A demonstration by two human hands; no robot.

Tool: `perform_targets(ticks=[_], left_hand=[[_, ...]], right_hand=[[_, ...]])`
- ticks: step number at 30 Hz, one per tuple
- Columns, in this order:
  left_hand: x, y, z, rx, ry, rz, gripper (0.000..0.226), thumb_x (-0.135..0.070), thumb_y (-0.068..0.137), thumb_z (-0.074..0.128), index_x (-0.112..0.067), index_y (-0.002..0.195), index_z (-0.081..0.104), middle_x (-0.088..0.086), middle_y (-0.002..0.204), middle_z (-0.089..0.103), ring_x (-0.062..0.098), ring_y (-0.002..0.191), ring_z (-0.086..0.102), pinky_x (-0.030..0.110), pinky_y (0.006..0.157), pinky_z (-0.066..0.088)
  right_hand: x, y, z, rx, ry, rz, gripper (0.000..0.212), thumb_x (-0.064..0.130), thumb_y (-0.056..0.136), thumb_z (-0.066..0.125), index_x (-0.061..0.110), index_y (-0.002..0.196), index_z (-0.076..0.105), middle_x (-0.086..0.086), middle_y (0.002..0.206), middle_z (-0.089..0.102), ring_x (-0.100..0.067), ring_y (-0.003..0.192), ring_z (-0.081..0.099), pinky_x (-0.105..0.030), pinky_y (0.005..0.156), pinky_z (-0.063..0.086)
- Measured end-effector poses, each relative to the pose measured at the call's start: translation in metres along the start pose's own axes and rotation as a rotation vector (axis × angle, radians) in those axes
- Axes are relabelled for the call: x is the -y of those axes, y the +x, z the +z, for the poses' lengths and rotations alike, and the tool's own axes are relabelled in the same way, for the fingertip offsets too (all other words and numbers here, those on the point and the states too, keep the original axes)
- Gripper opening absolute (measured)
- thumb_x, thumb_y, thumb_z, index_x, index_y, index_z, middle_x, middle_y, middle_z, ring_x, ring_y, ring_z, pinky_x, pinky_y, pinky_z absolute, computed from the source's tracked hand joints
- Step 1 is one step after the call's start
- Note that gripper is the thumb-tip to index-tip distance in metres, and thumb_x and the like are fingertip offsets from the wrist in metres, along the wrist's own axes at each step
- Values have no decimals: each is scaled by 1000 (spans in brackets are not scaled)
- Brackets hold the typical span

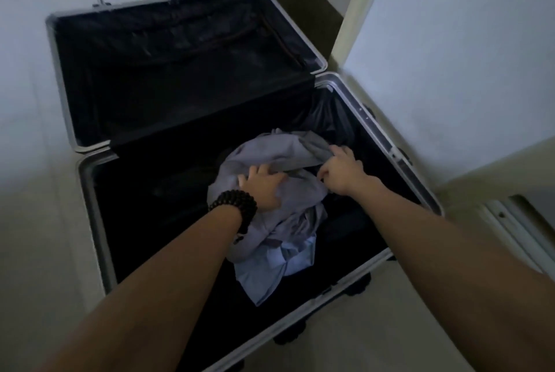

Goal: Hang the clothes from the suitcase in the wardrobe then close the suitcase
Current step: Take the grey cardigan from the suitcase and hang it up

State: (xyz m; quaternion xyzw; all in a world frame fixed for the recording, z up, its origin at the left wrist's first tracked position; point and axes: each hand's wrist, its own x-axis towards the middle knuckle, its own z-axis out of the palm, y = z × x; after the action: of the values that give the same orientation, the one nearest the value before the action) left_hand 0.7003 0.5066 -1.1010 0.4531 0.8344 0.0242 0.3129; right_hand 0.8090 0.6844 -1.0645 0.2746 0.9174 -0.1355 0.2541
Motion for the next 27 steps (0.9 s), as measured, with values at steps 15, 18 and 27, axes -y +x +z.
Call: perform_targets(ticks=[15,18,27], left_hand=[[4,-43,-99,-84,399,16,40,-30,84,49,-27,124,53,1,112,62,25,94,61,40,82,39],[-23,-96,-169,-13,463,-63,13,-30,82,50,-21,73,50,-2,79,56,19,69,53,35,75,34],[-130,-308,-472,-189,645,18,21,-35,85,43,-21,72,51,-1,86,54,22,90,45,41,79,31]], right_hand=[[8,-26,-85,-495,281,-358,30,6,83,43,8,80,73,-9,86,60,-23,77,59,-32,75,48],[18,-86,-144,-456,218,-370,38,20,78,36,10,67,70,-6,72,58,-24,65,57,-34,65,49],[35,-326,-440,-464,122,-241,19,-9,75,56,2,70,71,-14,73,53,-35,69,57,-32,61,38]])
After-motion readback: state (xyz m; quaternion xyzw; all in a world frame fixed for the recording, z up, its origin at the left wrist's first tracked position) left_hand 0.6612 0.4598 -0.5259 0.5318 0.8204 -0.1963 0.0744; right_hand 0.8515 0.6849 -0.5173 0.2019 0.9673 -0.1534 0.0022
